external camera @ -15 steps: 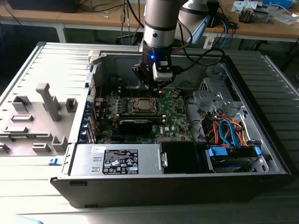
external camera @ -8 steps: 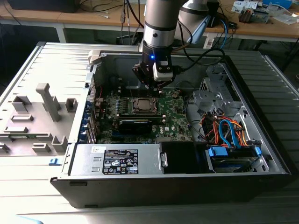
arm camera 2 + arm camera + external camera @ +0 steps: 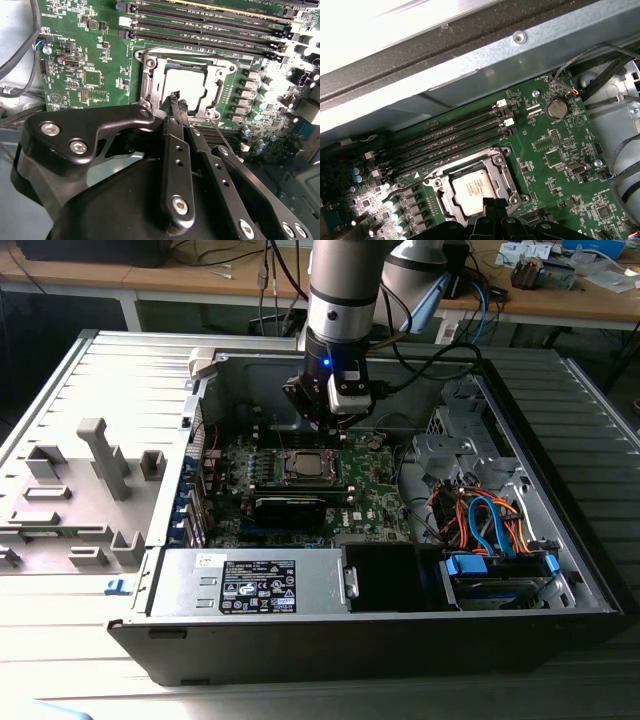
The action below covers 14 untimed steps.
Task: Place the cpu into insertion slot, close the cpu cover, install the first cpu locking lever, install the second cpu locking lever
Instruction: 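Install the first cpu locking lever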
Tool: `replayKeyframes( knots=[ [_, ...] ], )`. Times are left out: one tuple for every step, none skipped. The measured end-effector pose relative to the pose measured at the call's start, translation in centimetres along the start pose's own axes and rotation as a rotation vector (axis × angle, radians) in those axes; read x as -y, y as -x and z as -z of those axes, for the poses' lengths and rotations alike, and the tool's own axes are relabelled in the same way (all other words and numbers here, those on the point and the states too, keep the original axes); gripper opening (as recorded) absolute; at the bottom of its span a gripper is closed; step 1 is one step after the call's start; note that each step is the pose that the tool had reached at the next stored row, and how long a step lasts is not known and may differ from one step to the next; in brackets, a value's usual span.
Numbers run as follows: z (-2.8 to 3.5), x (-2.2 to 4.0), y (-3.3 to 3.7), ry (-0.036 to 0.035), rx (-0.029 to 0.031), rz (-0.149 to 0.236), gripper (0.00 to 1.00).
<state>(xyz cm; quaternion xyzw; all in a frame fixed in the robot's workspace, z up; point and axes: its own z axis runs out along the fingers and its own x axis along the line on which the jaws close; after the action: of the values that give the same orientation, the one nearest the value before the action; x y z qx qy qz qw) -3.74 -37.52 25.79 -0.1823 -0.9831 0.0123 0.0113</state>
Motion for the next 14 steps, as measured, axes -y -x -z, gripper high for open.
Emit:
replayKeyframes(
  knots=[
    [0.00, 0.00, 0.00, 0.0000, 0.0001, 0.002, 0.11],
    [0.00, 0.00, 0.00, 0.0000, 0.0001, 0.003, 0.11],
    [0.00, 0.00, 0.00, -0.0001, 0.0001, 0.004, 0.11],
    [0.00, 0.00, 0.00, -0.0001, 0.0001, 0.005, 0.11],
    [0.00, 0.00, 0.00, -0.0001, 0.0001, 0.006, 0.11],
    [0.00, 0.00, 0.00, -0.0002, 0.0002, 0.008, 0.11],
    [0.00, 0.00, 0.00, -0.0002, 0.0002, 0.010, 0.11],
    [0.00, 0.00, 0.00, -0.0002, 0.0003, 0.012, 0.11],
    [0.00, 0.00, 0.00, -0.0002, 0.0003, 0.013, 0.11],
    [0.00, 0.00, 0.00, -0.0003, 0.0004, 0.014, 0.11],
    [0.00, 0.00, 0.00, -0.0003, 0.0004, 0.016, 0.11],
    [0.00, 0.00, 0.00, -0.0003, 0.0005, 0.017, 0.11],
    [0.00, 0.00, 0.00, -0.0003, 0.0005, 0.018, 0.11],
    [0.00, 0.00, 0.00, -0.0003, 0.0006, 0.019, 0.11]
  ],
)
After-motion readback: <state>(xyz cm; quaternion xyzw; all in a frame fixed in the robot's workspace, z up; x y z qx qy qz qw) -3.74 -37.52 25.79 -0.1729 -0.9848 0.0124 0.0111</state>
